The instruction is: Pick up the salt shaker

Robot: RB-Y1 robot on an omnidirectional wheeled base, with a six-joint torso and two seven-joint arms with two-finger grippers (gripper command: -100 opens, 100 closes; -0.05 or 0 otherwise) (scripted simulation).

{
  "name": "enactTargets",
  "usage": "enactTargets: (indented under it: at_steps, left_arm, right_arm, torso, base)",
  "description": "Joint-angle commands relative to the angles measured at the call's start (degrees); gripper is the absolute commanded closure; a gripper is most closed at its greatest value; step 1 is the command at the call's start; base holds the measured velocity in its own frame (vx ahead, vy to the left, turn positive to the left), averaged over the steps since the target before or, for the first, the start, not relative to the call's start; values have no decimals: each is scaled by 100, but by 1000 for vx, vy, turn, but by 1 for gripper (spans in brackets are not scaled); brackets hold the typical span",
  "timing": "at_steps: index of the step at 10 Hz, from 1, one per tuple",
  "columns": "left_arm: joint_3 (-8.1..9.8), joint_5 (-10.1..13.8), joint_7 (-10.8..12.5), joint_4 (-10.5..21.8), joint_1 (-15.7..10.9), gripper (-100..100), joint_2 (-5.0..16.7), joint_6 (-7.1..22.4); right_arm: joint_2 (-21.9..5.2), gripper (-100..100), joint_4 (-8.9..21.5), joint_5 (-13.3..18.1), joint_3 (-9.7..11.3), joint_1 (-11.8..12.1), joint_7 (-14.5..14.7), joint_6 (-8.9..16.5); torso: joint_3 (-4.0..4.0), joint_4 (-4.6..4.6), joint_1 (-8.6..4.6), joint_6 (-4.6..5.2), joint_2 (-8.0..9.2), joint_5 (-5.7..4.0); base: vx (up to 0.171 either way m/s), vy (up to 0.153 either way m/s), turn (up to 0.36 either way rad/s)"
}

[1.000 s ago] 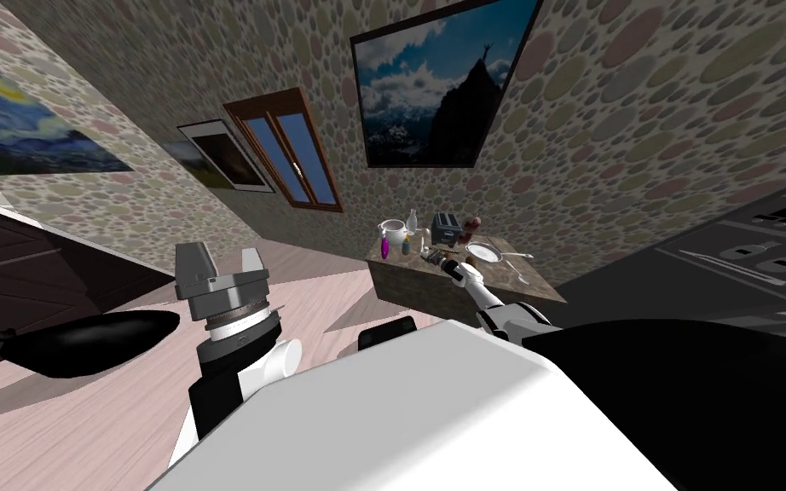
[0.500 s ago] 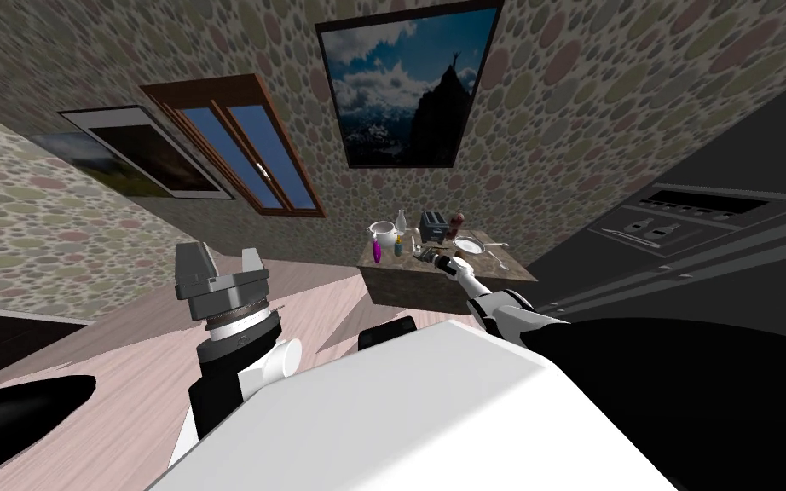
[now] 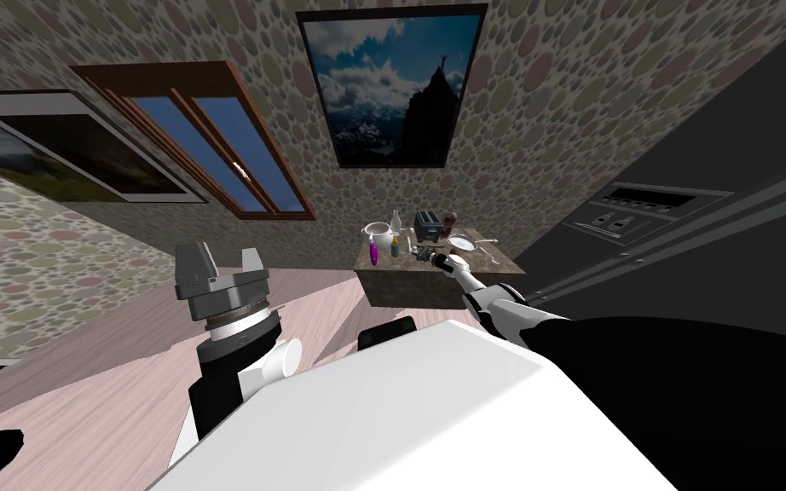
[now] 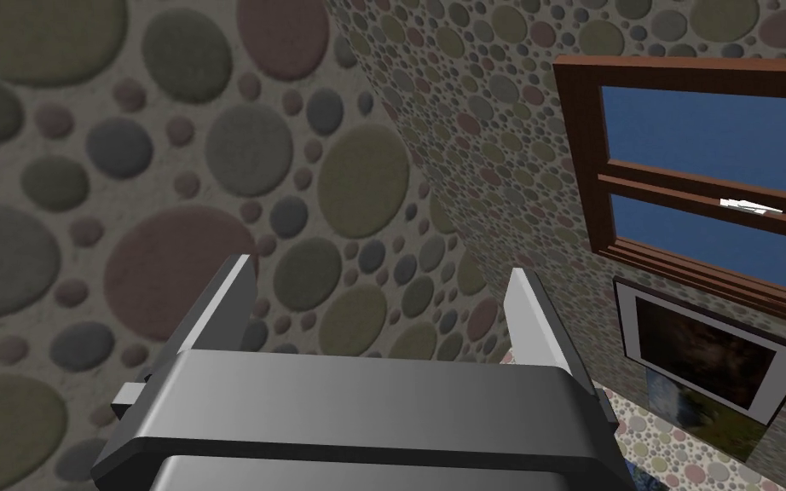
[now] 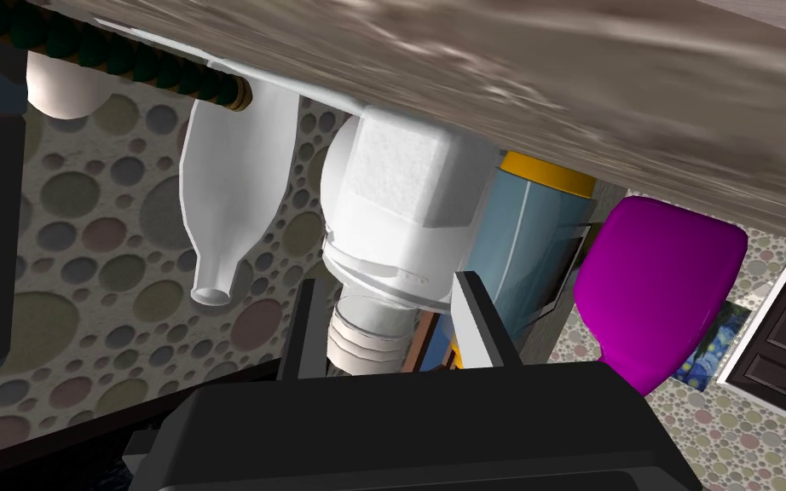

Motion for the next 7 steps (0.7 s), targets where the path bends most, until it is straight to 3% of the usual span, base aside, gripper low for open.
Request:
enactTargets:
  at_steps: [1, 3, 4, 5, 7]
  left_arm:
    - [0, 0, 0, 0, 0, 0, 0, 0]
    - [0, 0, 0, 0, 0, 0, 0, 0]
    - [0, 0, 0, 0, 0, 0, 0, 0]
    - [0, 0, 0, 0, 0, 0, 0, 0]
    - [0, 0, 0, 1, -1, 0, 1, 0]
  right_arm:
    - [0, 100, 0, 0, 0, 0, 0, 0]
    - [1, 100, 0, 1, 2, 1, -1, -3]
    - [1, 0, 0, 1, 2, 1, -2, -4]
    - [-34, 100, -286, -229, -83, 287, 34, 283]
    - [-34, 100, -359, -229, -83, 349, 34, 320]
  torso:
    - [0, 0, 0, 0, 0, 0]
    - [-2, 0, 0, 1, -4, 0]
    - [-2, 0, 0, 1, -4, 0]
    - [-3, 0, -1, 1, -5, 0]
    - [1, -1, -36, -8, 5, -12]
  base:
    - [0, 0, 0]
    - [0, 0, 0]
    - [0, 0, 0]
    - [-67, -63, 287]
    - [-52, -81, 269]
